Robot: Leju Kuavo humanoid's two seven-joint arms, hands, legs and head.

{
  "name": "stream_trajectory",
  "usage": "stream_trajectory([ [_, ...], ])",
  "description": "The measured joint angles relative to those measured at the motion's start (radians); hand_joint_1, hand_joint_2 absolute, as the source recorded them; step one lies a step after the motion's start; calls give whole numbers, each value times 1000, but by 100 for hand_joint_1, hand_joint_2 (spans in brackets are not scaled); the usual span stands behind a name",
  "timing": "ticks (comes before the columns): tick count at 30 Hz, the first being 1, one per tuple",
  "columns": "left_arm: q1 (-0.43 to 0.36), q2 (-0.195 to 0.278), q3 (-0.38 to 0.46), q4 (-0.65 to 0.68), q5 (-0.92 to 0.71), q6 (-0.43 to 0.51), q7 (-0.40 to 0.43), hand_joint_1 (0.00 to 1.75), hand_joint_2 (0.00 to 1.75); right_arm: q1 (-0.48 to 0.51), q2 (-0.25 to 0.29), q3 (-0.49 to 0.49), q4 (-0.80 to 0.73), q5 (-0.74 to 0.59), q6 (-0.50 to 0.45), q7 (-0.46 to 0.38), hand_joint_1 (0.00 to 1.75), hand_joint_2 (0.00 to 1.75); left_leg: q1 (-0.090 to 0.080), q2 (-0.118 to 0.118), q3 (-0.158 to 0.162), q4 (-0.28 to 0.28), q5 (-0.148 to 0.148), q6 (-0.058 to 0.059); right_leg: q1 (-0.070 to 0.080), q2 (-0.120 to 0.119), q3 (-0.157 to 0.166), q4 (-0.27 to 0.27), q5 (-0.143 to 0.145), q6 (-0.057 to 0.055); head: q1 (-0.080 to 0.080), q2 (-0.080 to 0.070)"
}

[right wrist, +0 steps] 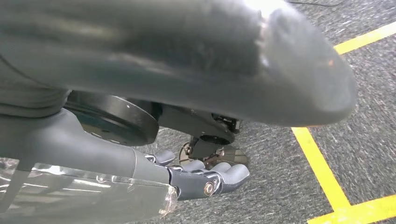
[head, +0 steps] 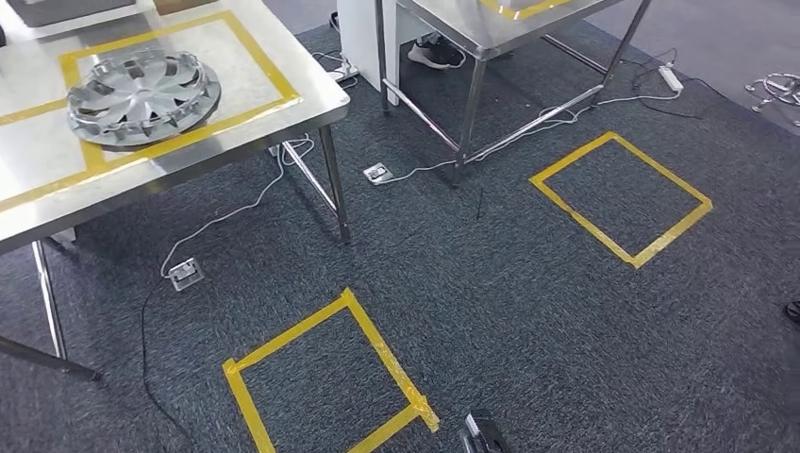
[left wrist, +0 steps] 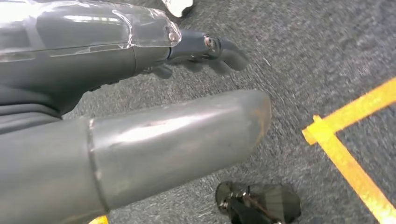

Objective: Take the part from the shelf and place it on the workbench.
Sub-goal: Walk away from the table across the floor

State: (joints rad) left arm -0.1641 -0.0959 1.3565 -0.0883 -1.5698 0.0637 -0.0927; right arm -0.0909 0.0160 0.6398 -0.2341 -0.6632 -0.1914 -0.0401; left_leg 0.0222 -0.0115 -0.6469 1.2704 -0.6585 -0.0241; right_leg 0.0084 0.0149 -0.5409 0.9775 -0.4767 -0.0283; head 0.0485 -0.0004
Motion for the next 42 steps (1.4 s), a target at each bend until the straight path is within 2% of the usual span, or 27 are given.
stream_trajectory([
  [1,1,0,-1,0,0,0,-1,0,0,1,0,1,1,0,0,0,0,0,-1,3,-15,22,5,1,2,14,0,3,-1,-1,-4,0],
  [2,2,0,-1,0,0,0,-3,0,0,3,0,2,2,-1,0,1,0,0,-2,3,-11,4,31,2,3,29,0,6,-3,-1,-6,0],
  [3,2,0,-1,0,0,0,-4,0,0,3,0,3,4,-2,0,1,0,0,-2,-5,9,-49,71,4,3,44,0,11,-5,0,-8,0],
  [5,2,1,-1,0,0,0,-6,0,0,2,0,3,6,-5,0,4,0,0,4,-62,60,-172,128,7,2,72,-5,26,-13,7,-12,0],
  [7,2,0,-1,0,0,0,-6,0,0,-1,-1,3,7,-6,-1,8,0,0,7,-96,82,-225,138,10,-1,99,-17,37,-18,18,-12,0],
  [9,2,-1,-2,0,0,0,-6,0,0,-1,-1,4,7,-6,-3,11,0,0,6,-69,85,-230,137,16,-5,128,-27,39,-15,29,-10,0],
  [10,1,-1,-2,0,0,-1,-6,0,0,1,-2,4,8,-7,-4,12,0,0,7,-54,88,-233,138,21,-5,123,-31,43,-18,34,-9,0],
  [11,1,-1,-2,0,0,-1,-6,0,0,2,-2,6,9,-7,-6,12,0,0,9,-36,90,-237,139,25,-4,102,-41,63,-30,40,-5,0],
  [14,3,-1,-6,-1,0,-1,-2,0,0,-5,-3,15,11,-8,-10,13,0,0,8,21,95,-240,135,32,-7,9,-124,224,-113,58,17,0],
  [16,4,-1,-10,-1,0,-2,0,0,0,-5,-3,21,11,-9,-11,13,0,0,7,57,96,-240,130,30,-14,-10,-168,306,-135,64,23,0],
  [17,3,-1,-11,-1,0,-3,0,0,0,-3,-3,23,11,-9,-11,13,0,0,7,71,98,-240,128,28,-16,-15,-165,298,-119,65,26,0],
  [18,2,-2,-11,-1,0,-3,0,0,0,0,-3,24,12,-9,-12,13,0,0,7,84,101,-240,125,26,-17,-21,-142,254,-87,63,30,0],
  [20,-1,-6,-11,-1,0,-4,0,0,0,1,-4,27,13,-9,-12,13,0,0,5,105,110,-241,118,20,-11,-57,-73,120,-27,52,38,0],
  [22,-3,-7,-12,-1,0,-4,0,0,0,-2,-5,28,14,-9,-12,13,0,0,3,122,116,-244,115,10,0,-86,-35,45,-12,38,41,0],
  [24,-4,-8,-15,-1,0,-4,0,0,0,0,-6,29,14,-9,-12,13,0,0,2,138,125,-253,113,0,5,-78,-33,36,-16,27,38,0],
  [25,-4,-9,-16,-1,0,-4,0,0,0,3,-6,29,15,-9,-12,13,0,0,3,129,131,-255,110,-6,3,-68,-29,29,-14,21,37,0],
  [27,-5,-10,-18,-1,0,-4,-2,0,0,4,-8,30,16,-8,-12,14,0,0,6,62,121,-221,82,-12,-2,-50,-18,14,-8,7,30,0],
  [28,-4,-10,-18,-1,0,-4,-2,0,0,1,-8,31,16,-8,-12,14,0,0,6,22,98,-172,54,-12,-4,-39,-14,9,-5,1,23,0],
  [29,-2,-10,-19,0,0,-4,-3,0,0,-2,-8,32,16,-8,-12,14,0,0,5,0,63,-105,24,-10,-2,-27,-12,7,-5,-3,14,0],
  [31,3,-9,-19,0,0,-4,-2,0,0,-5,-5,34,16,-8,-11,14,0,0,1,-1,-4,7,-5,-8,3,2,-9,8,-8,-9,-1,0],
  [32,3,-8,-19,0,0,-4,-2,0,0,-3,-4,36,16,-8,-11,14,0,0,-1,2,-19,18,9,-6,4,18,-6,10,-10,-10,-5,0],
  [34,3,-7,-19,0,0,-4,-2,0,0,0,-4,38,16,-8,-11,15,0,0,-3,-11,3,-66,89,-1,5,48,2,15,-17,-8,-9,0],
  [35,3,-7,-19,0,0,-4,-2,0,0,0,-4,39,16,-8,-11,16,0,0,-1,-43,25,-128,127,3,5,63,4,20,-23,-4,-10,0],
  [36,3,-7,-19,0,0,-4,-1,0,0,-2,-3,41,16,-9,-11,16,0,0,1,-71,47,-184,149,5,5,77,3,26,-29,1,-11,0],
  [38,4,-7,-19,0,0,-4,0,0,0,-5,-3,45,16,-9,-10,17,0,0,3,-103,68,-230,152,10,0,103,-5,33,-35,12,-12,0],
  [40,4,-7,-19,0,0,-4,0,0,0,-5,-3,47,17,-9,-9,17,0,0,2,-76,76,-239,149,16,-5,131,-11,32,-33,22,-12,0],
  [42,4,-7,-19,0,0,-4,-2,0,0,-3,-3,49,17,-9,-8,17,0,0,4,-41,89,-250,147,25,-2,93,-24,59,-50,32,-4,0],
])
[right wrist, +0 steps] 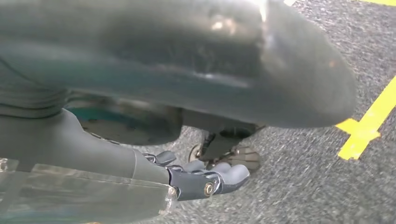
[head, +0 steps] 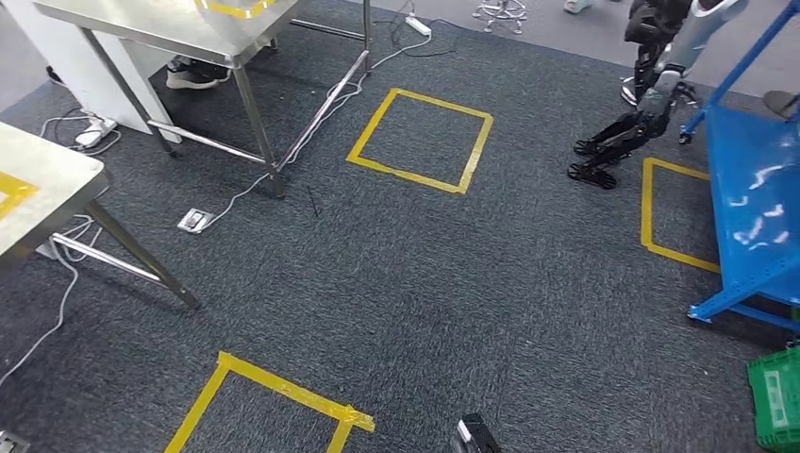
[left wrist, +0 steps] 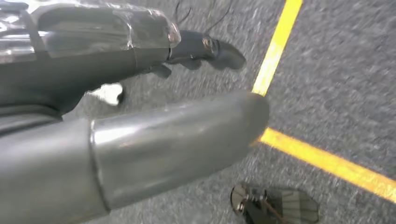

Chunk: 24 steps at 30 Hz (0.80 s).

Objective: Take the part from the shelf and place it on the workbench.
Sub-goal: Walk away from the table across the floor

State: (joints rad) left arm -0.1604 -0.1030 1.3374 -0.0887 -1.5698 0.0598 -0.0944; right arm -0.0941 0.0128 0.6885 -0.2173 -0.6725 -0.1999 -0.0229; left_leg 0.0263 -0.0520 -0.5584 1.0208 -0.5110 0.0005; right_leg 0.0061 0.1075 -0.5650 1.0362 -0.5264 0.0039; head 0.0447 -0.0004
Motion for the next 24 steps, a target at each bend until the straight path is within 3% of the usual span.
stream_trajectory([
  [2,1,1,0,-1,0,0,-1,0,0,-3,0,2,0,-1,1,0,0,0,-1,42,13,-6,-6,8,-1,-74,-53,101,-49,12,15,0],
  [4,2,2,0,-1,0,0,-1,0,0,-7,1,4,0,-1,1,0,0,0,-4,83,22,-6,-16,10,-8,-101,-126,228,-92,22,22,0],
  [5,2,2,0,0,0,0,-1,0,0,-5,1,4,0,-2,1,0,0,0,-5,101,26,-6,-21,9,-12,-105,-146,258,-91,25,24,0],
  [6,0,1,0,0,0,0,-1,0,0,-2,1,5,0,-3,1,0,0,0,-5,115,32,-6,-26,7,-14,-108,-145,247,-68,26,25,0],
  [7,-1,1,0,0,0,0,-1,0,0,2,1,5,0,-5,1,0,0,0,-5,126,39,-6,-31,5,-15,-114,-124,197,-30,24,28,0],
  [9,-5,-1,0,0,0,0,-1,0,0,4,0,6,0,-7,0,0,0,0,-6,143,50,-7,-41,-2,-8,-148,-58,60,35,14,34,0],
  [11,-7,-2,0,0,0,0,-1,0,0,2,-1,7,0,-7,0,0,0,0,-8,157,56,-9,-47,-11,3,-176,-24,-11,48,1,37,0],
  [13,-8,-2,0,0,0,0,-1,0,0,2,-3,9,1,-7,0,0,0,0,-8,172,64,-16,-50,-22,8,-166,-21,-21,42,-10,37,0],
  [14,-8,-3,0,0,0,0,-1,0,0,5,-3,10,1,-7,0,0,0,0,-6,166,70,-19,-54,-28,7,-157,-15,-28,44,-15,36,0],
  [16,-9,-4,0,0,0,0,-2,0,0,6,-4,12,2,-6,0,-2,0,0,-3,107,58,21,-84,-33,3,-139,-1,-45,49,-28,31,0],
  [18,-6,-3,0,0,0,-1,-4,0,0,0,-3,12,2,-6,0,-4,0,0,-3,46,-7,143,-139,-32,2,-117,6,-51,49,-38,16,0],
  [20,-2,-1,0,0,-1,-1,-4,0,0,-2,-2,13,2,-6,0,-6,0,0,-6,42,-81,254,-162,-32,6,-87,10,-50,45,-43,3,0],
  [21,-1,0,0,0,-1,-1,-4,0,0,-1,-1,14,3,-6,0,-6,0,0,-7,44,-98,265,-145,-31,7,-72,14,-49,42,-43,-1,0],
  [22,-1,0,0,0,-1,-1,-4,0,0,1,-1,15,3,-6,-1,-6,0,0,-7,42,-96,235,-108,-30,7,-57,20,-47,38,-42,-3,0],
  [23,-1,1,0,0,-1,-1,-5,0,0,2,-1,17,4,-7,-1,-7,0,0,-7,30,-79,175,-59,-29,6,-43,25,-44,33,-40,-5,0],
  [24,-1,1,0,0,-1,-1,-5,0,0,2,-1,19,4,-7,-1,-7,0,0,-5,1,-57,113,-21,-27,6,-30,29,-39,27,-36,-7,0],
])
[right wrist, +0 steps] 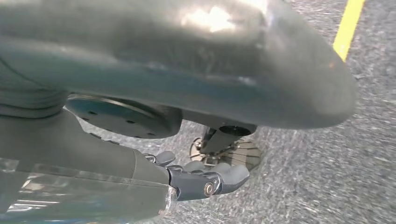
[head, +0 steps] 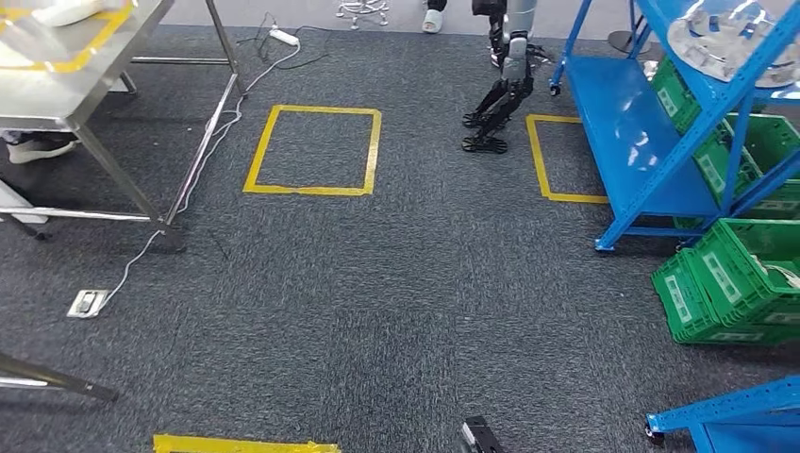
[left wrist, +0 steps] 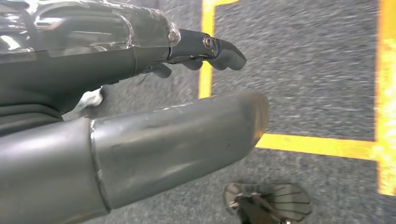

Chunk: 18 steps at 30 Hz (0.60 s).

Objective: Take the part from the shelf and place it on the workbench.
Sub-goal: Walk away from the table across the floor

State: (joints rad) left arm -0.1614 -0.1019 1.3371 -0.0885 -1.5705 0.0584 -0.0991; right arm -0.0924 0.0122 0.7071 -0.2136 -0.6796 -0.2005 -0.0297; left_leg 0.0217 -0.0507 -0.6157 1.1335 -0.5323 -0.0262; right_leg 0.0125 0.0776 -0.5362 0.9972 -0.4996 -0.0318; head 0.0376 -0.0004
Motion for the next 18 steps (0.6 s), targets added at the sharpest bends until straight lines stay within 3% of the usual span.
stream_trajectory([
  [1,0,0,0,0,0,0,0,0,0,-1,0,2,0,0,0,0,0,0,3,-26,21,-54,23,1,-1,13,0,6,-6,5,-2,0],
  [3,0,1,0,0,0,0,0,0,0,-4,1,4,0,-1,1,0,0,0,3,-53,41,-99,25,5,-6,39,-7,12,-12,18,-2,0],
  [5,0,0,0,0,0,-1,0,0,0,-3,2,5,0,-1,1,0,0,0,2,-26,49,-108,23,13,-11,63,-13,12,-12,29,-2,0],
  [6,0,0,0,0,0,-1,0,0,0,-2,2,6,0,-1,1,0,0,0,3,-10,54,-113,23,17,-10,52,-18,20,-19,34,1,0],
  [7,0,0,0,0,0,-1,0,0,0,-2,2,6,0,-1,1,0,0,0,4,8,60,-119,23,22,-10,27,-31,47,-35,39,8,0],
  [9,1,2,0,-1,0,-1,0,0,0,-5,3,8,0,-1,1,0,0,0,0,45,69,-125,18,30,-11,-41,-85,153,-89,49,24,0],
  [11,2,3,0,-1,0,-1,0,0,0,-8,3,9,0,-1,1,0,0,0,-4,84,75,-125,10,33,-17,-69,-151,270,-129,58,30,0],
  [12,2,4,0,0,0,-1,0,0,0,-7,3,9,0,-1,1,0,0,0,-5,101,79,-125,6,31,-19,-74,-164,289,-124,60,30,0],
  [13,1,4,0,0,0,-1,0,0,0,-4,3,9,0,-1,1,0,0,0,-5,115,84,-125,1,30,-21,-78,-159,274,-101,60,31,0],
  [15,-2,4,0,0,0,-1,0,0,0,0,3,9,0,-1,1,0,0,0,-5,136,96,-126,-8,25,-19,-105,-97,145,-27,54,36,0],
  [16,-3,4,0,0,0,-1,0,0,0,0,2,9,0,-1,1,0,0,0,-6,145,101,-126,-13,20,-13,-124,-66,82,-4,47,38,0],
  [18,-5,4,0,0,0,-1,0,0,0,-1,2,10,0,-2,1,0,0,0,-7,160,106,-128,-18,10,-2,-151,-37,20,5,33,41,0],
])
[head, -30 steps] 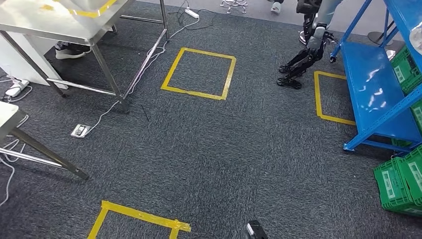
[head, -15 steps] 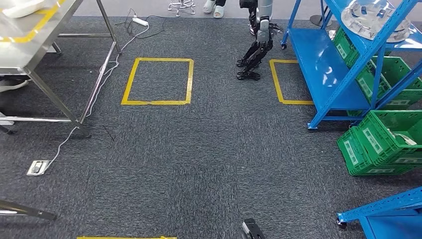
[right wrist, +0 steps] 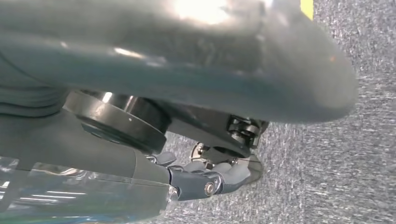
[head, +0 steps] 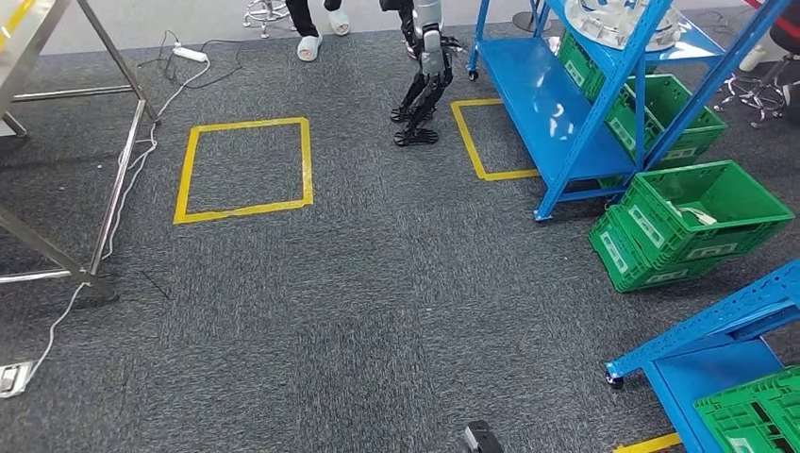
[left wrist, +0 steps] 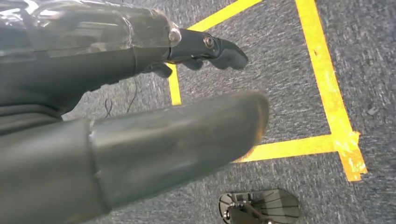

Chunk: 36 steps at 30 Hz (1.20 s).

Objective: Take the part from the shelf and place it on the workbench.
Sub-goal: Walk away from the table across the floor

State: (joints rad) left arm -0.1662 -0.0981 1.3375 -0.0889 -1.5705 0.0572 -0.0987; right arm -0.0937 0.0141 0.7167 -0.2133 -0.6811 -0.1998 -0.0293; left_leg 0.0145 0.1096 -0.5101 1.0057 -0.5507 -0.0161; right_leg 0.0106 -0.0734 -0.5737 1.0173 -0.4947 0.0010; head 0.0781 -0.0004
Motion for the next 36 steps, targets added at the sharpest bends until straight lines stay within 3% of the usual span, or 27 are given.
stream_trajectory([
  [2,-1,-1,0,0,0,0,0,0,0,2,0,0,0,-1,0,0,0,0,2,13,6,-4,-4,-11,5,13,2,-7,-1,-13,-2,0],
  [4,-3,-3,0,0,0,0,-1,0,0,5,-1,1,1,-3,-3,0,0,0,7,-37,7,13,-23,-19,3,31,12,-20,3,-25,-5,0],
  [6,-1,-3,0,0,0,0,-2,0,0,0,0,1,0,-5,-4,-2,0,0,9,-108,-40,112,-73,-21,1,52,21,-29,4,-35,-16,0],
  [8,3,-4,0,0,0,0,-3,0,0,-6,2,1,0,-8,-4,-3,0,0,8,-122,-119,244,-118,-19,3,81,25,-29,1,-42,-27,0],
  [9,5,-4,0,0,0,0,-3,0,0,-6,3,1,0,-9,-4,-3,0,0,7,-120,-146,277,-117,-18,4,96,27,-28,-1,-43,-31,0],
  [10,6,-4,0,0,0,0,-3,0,0,-5,2,1,0,-10,-4,-3,0,0,6,-119,-155,273,-93,-17,4,112,31,-26,-4,-43,-33,0],
  [11,6,-4,0,0,0,0,-3,0,0,-3,2,1,0,-10,-4,-3,0,0,5,-125,-147,232,-51,-16,3,127,36,-23,-8,-41,-36,0],
  [12,5,-4,0,0,0,0,-3,0,0,-2,1,2,0,-10,-4,-4,0,0,6,-140,-127,169,-4,-14,2,141,40,-20,-14,-38,-39,0],
  [13,5,-4,0,0,0,0,-3,0,0,-3,1,2,0,-10,-4,-3,0,0,8,-171,-105,108,30,-11,1,156,42,-15,-20,-33,-42,0],
  [15,5,-4,0,1,0,0,-2,0,0,-6,1,2,0,-10,-3,-3,0,0,10,-212,-74,37,47,-6,-4,180,38,-7,-28,-22,-44,0],
  [16,5,-4,0,1,0,1,-2,0,0,-7,1,2,0,-11,-3,-3,0,0,9,-215,-67,28,40,-2,-8,194,34,-8,-28,-15,-44,0],
  [18,4,-5,0,1,0,1,-2,0,0,-7,1,4,0,-11,-2,-3,0,0,7,-186,-58,16,38,7,-12,210,29,-9,-29,-4,-43,0],
  [20,4,-6,0,0,0,1,-1,0,0,-6,-1,8,0,-11,-2,-3,0,0,9,-150,-46,3,38,18,-9,166,7,35,-56,7,-32,0],
  [22,6,-5,0,0,0,1,-1,0,0,-10,-1,10,0,-12,-2,-3,0,0,6,-111,-35,-3,33,24,-11,101,-53,149,-112,18,-17,0],
  [24,7,-4,0,0,0,0,-1,0,0,-10,-1,15,0,-14,-2,-3,0,0,3,-73,-27,-3,24,25,-16,79,-114,253,-142,26,-13,0],
  [25,7,-4,0,0,0,0,-1,0,0,-7,-1,17,0,-15,-2,-3,0,0,3,-57,-22,-3,19,24,-18,76,-122,261,-129,28,-12,0],
  [26,5,-5,0,0,0,0,-1,0,0,-4,-1,19,0,-16,-2,-3,0,0,3,-44,-17,-3,13,22,-19,71,-112,233,-100,28,-10,0],
  [27,4,-5,0,0,0,0,-2,0,0,-2,-2,20,0,-17,-2,-3,0,0,3,-33,-10,-3,8,20,-19,60,-84,171,-58,24,-7,0],
  [29,2,-7,0,0,0,0,-2,0,0,-1,-4,22,0,-17,-2,-2,0,0,1,-16,0,-4,-2,13,-9,11,-25,48,-5,11,-1,0],
  [31,1,-9,0,0,0,0,-1,0,0,-3,-6,24,1,-17,-2,-2,0,0,-2,1,6,-5,-8,2,3,-16,-3,0,-3,-4,1,0],
  [33,0,-11,0,0,0,-1,-1,0,0,-1,-6,25,1,-17,-2,-2,0,0,-2,16,16,-8,-15,-8,4,1,1,-10,-5,-16,0,0],
  [35,-2,-13,0,0,0,-1,0,0,0,0,-8,26,1,-17,-1,0,0,0,1,-39,12,21,-40,-16,-2,22,15,-25,-1,-26,-6,0],
  [36,-2,-13,0,1,0,-1,0,0,0,-1,-8,26,2,-16,-1,0,0,0,3,-77,-8,68,-65,-19,-5,34,21,-30,0,-31,-11,0],
])
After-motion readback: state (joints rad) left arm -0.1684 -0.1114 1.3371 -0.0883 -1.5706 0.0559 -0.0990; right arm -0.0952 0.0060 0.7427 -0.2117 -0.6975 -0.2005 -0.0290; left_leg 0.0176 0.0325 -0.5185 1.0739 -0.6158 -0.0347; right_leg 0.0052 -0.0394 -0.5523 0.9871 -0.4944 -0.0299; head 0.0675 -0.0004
